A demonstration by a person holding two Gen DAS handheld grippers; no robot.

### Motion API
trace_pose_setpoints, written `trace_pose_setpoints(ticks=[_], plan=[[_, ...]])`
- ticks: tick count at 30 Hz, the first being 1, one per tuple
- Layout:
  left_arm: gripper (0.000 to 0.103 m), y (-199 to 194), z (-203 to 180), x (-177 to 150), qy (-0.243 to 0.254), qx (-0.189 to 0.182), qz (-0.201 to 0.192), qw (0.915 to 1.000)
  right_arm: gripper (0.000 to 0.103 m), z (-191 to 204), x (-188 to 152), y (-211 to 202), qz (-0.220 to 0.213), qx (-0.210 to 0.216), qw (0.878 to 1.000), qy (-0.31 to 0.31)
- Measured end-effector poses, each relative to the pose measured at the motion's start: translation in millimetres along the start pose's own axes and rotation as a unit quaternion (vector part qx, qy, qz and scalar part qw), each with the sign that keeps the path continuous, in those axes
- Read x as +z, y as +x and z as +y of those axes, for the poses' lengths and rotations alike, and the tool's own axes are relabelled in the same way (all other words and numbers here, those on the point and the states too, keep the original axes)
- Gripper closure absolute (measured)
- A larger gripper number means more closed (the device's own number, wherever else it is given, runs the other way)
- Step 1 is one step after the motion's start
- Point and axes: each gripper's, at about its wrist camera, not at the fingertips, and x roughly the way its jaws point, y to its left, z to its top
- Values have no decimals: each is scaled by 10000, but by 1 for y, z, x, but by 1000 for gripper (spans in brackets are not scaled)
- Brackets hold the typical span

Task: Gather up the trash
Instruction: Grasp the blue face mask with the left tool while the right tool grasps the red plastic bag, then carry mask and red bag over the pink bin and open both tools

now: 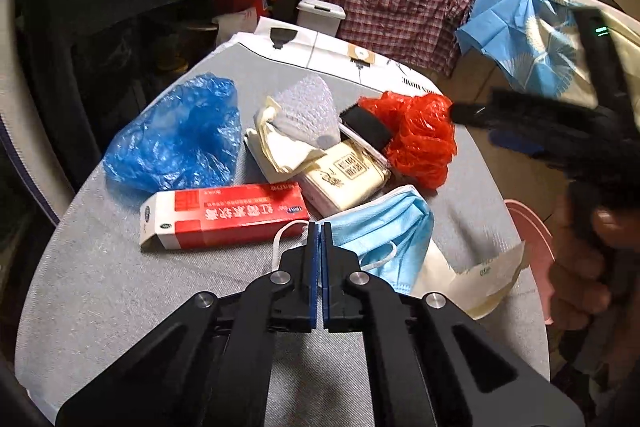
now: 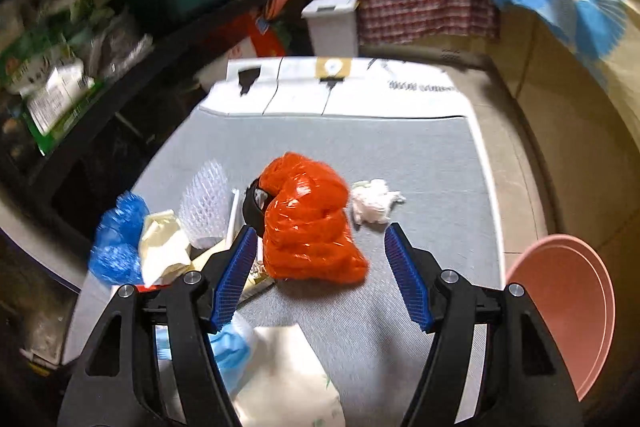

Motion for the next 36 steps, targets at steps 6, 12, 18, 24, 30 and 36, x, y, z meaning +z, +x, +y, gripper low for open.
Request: trace_pose_setpoints(ticks=[6,12,18,24,30,36], plan=[[102,-2,3,2,-58,-16,-32,10000,53,7,0,23,266,-104,9992,-282],[102,-6,1,6,-47,-58,-91,9999,79,10,0,16,251,22,9989,-406],[102,-14,-3,11,2,-46,-206,9998,83,3,2,-13,21,-11,9995,-329],[102,-28,-9,17,126,-60,-395,9991,84,-13,-5,-49,-131,-112,9997,-186],[102,-41,-17,23,277,-104,-543,9981,84,-30,-19,-86,-300,-131,9994,-67],[102,-59,-27,30,483,-200,-593,9969,84,-55,-34,-124,-500,-186,9984,159]])
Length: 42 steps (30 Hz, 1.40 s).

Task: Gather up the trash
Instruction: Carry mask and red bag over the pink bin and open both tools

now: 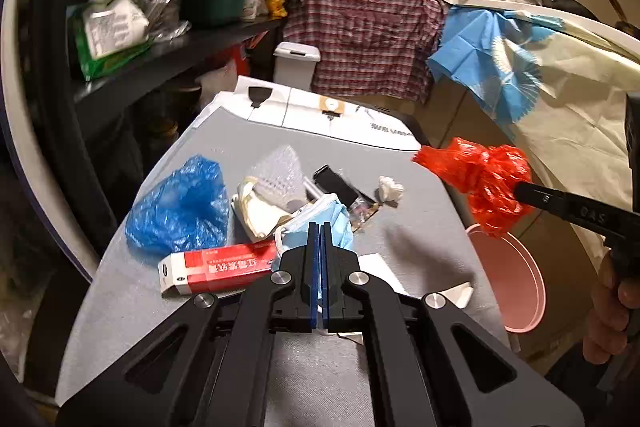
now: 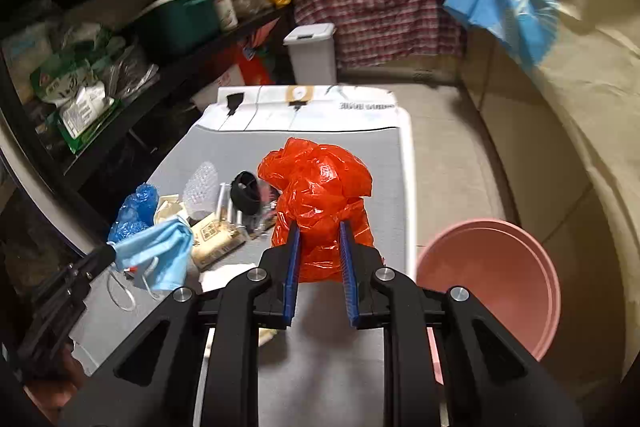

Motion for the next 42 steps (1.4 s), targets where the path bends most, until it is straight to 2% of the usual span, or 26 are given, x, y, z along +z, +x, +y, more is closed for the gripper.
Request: trace_pose_setpoints(ticks=[10,21,28,33,42], plan=[[102,-19,-33,17,389,-185,48,9991,84,-56,-15,-44,-279,-351,9982,407],[102,-21,-96,27,901,-614,54,9940,84,-113,-30,-58,-366,-819,9915,941],[102,-8,-149,30,1195,-1092,201,9866,84,-142,-43,-53,-391,-1134,9828,1403],[102,10,-181,27,1353,-1344,302,9812,84,-153,-51,-46,-356,-1280,9797,1502],[102,48,-227,13,1590,-1584,560,9729,84,-163,-55,-38,-393,-1489,9765,1509]])
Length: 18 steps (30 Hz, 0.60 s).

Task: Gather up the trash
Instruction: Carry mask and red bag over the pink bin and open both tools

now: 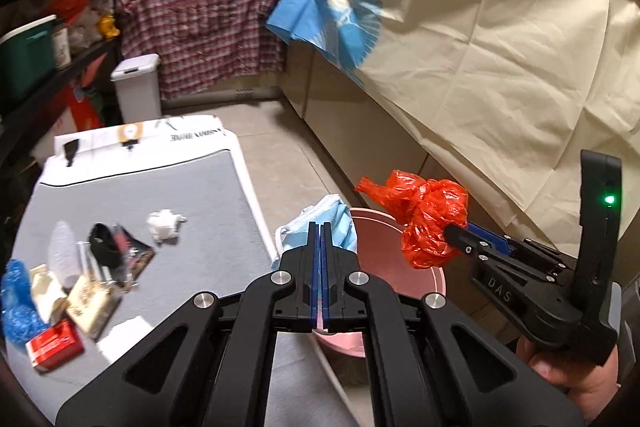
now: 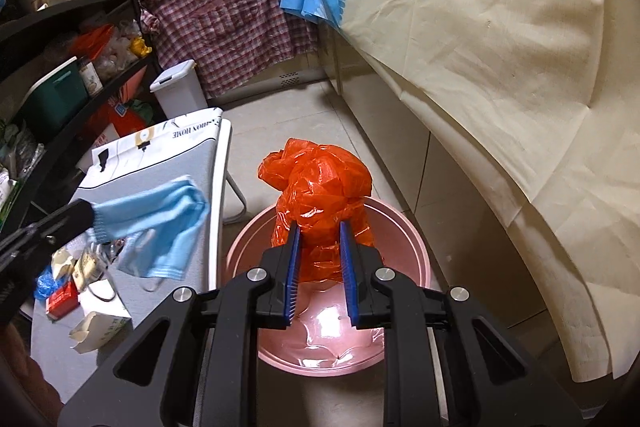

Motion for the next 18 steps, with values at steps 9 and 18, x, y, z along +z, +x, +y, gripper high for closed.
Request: trace_pose_setpoints(ticks=[9,18], plan=[[102,39,-14,0,113,-140,281,9994,84,-2,2,13,92,-69,9999,85],[89,60,-17,5,147,-187,476,9986,64,-7,2,18,122,-92,9995,288]])
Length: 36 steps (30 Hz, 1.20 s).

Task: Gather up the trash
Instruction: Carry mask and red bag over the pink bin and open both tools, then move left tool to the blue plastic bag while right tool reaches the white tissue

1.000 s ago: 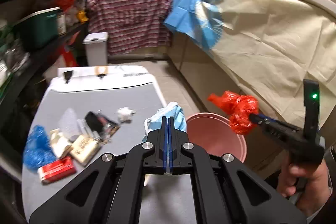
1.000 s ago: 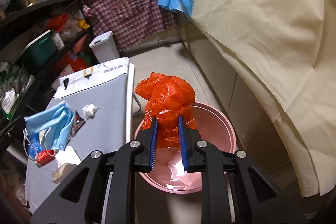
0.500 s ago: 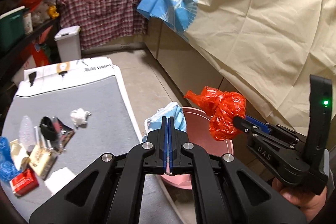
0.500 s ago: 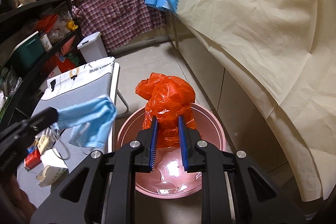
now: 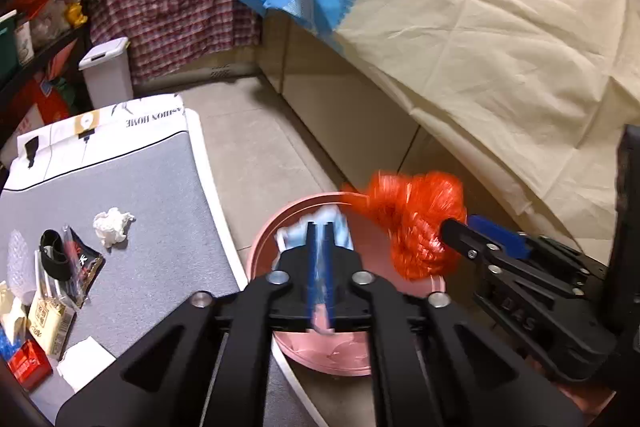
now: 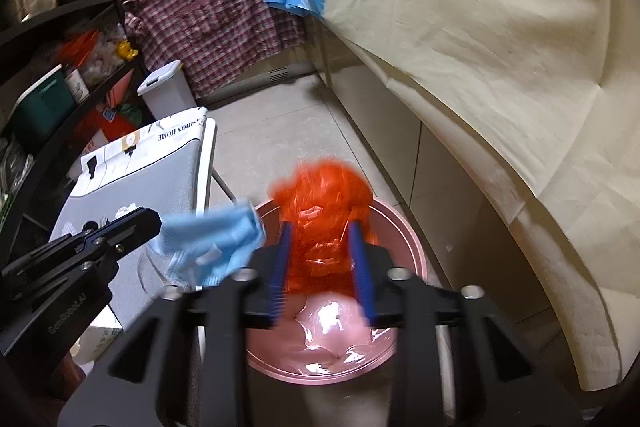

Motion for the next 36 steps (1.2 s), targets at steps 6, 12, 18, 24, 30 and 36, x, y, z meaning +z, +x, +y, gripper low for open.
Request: trace_pose_setpoints(ticks=[6,12,18,24,30,36], plan=[[83,-2,6,0,-95,-1,-63,9999,61,-1,-1,-2,-39,-16,10000,37],[83,-10,10,-4,-120,5,-78,9999,61,2,-2,-3,-125,-69,9999,-95],[83,-29,18,-7,-118,55,-199,9997,60,10,-4,-11,-387,-59,9989,-275],[83,-57,33,-15,-174,185,-315,9992,57,19,-7,-25,-714,-13,9967,-386],[83,-86,59,-25,-283,368,-407,9981,49,32,-8,-35,-832,190,9955,-415],[82,-113,94,-34,-454,574,-465,9962,48,55,-16,-37,-732,423,9944,-632]])
